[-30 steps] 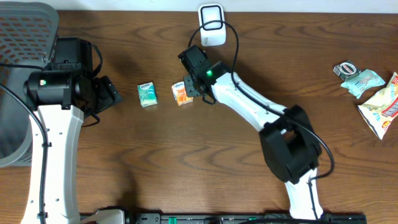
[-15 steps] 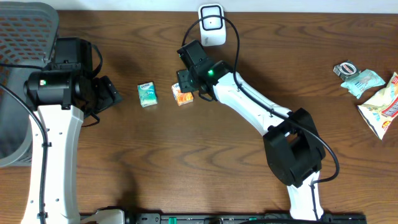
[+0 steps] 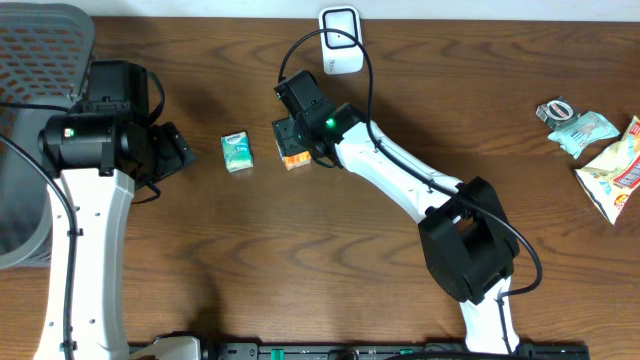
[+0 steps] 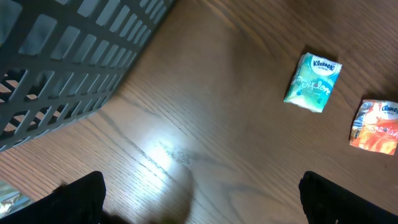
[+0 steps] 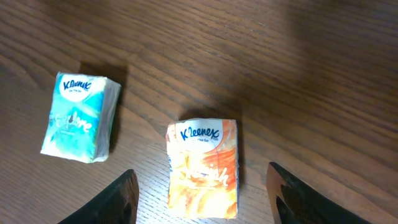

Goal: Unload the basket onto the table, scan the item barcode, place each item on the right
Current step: 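Lower the right gripper and grasp the orange Kleenex pack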

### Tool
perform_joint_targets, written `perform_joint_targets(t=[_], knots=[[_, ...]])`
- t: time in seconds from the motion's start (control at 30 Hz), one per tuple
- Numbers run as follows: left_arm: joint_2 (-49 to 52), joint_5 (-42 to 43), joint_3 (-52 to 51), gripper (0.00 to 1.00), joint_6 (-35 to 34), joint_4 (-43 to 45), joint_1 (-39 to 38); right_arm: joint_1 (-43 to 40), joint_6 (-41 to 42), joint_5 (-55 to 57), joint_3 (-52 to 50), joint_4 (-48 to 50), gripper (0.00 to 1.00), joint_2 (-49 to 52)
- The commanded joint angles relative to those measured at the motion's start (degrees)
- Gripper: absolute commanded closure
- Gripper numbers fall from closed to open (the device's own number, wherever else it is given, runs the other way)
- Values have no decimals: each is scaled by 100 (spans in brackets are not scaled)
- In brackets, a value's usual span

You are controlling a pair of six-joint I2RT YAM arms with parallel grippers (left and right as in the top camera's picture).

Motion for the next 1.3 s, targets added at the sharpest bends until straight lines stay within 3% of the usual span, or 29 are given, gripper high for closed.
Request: perform_joint_targets(t=[0.0, 0.43, 0.63, 0.83, 1.27], knots=[[24, -55, 22, 2, -52, -17, 24, 17, -87, 50, -61, -35, 41, 33], [24, -55, 22, 2, -52, -17, 24, 4, -87, 190, -61, -61, 42, 63], [24, -55, 22, 2, -52, -17, 24, 0, -85, 997, -61, -83, 41, 70], [24, -55, 22, 2, -52, -17, 24, 0, -87, 378, -61, 13, 40, 87], [24, -55, 22, 2, -52, -17, 24, -4, 46, 345, -61, 109, 39, 437]])
